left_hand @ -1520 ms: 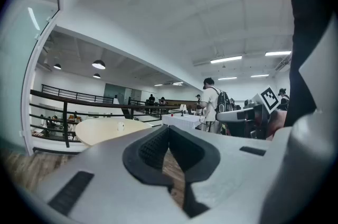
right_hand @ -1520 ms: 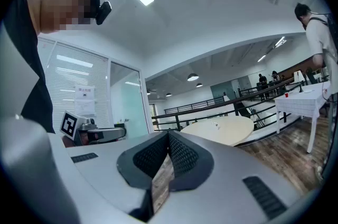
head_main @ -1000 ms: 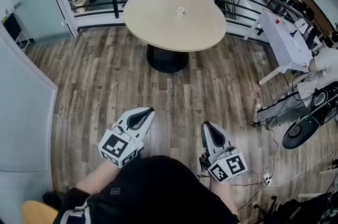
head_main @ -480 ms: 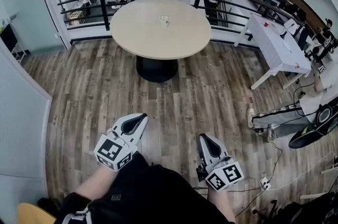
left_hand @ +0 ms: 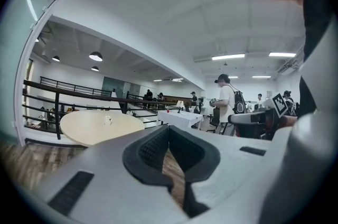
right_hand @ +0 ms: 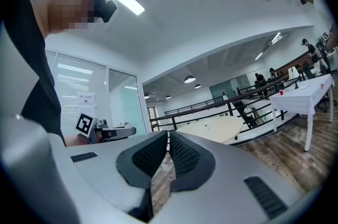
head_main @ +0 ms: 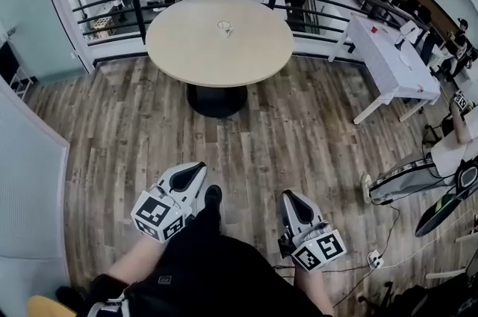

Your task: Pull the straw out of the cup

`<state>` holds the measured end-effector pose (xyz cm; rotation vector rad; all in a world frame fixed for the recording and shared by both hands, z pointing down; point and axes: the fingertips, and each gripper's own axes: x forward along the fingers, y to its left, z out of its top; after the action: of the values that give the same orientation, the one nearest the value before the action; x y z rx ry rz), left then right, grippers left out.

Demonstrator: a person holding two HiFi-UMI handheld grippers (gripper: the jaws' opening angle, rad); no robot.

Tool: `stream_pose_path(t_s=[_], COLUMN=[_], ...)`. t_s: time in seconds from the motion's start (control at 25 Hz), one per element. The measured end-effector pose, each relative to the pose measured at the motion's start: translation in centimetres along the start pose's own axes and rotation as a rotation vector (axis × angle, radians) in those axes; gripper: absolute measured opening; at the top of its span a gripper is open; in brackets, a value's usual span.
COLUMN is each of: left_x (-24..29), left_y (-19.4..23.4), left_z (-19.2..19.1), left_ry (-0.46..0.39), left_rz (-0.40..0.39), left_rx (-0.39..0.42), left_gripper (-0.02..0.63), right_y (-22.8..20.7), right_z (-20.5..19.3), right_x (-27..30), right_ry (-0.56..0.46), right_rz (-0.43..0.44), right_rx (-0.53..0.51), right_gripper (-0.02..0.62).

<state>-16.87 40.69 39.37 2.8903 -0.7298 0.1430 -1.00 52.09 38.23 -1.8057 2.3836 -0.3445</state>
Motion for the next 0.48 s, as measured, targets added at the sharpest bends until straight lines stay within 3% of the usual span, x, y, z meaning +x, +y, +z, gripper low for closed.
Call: stream_pose_path(t_s=[0.48], left_x=[9.9], left_y=[9.3], left_z=[2.0], left_ry=[-0.004], left_rz=[-0.004], left_rx=[-0.016], left_gripper=[0.009], right_y=[-7.4], right_z=[1.5], right_x=[11.5], right_ry=[0.025], right_rz=[0.000], right_rx=[0.005], right_gripper=[0.025])
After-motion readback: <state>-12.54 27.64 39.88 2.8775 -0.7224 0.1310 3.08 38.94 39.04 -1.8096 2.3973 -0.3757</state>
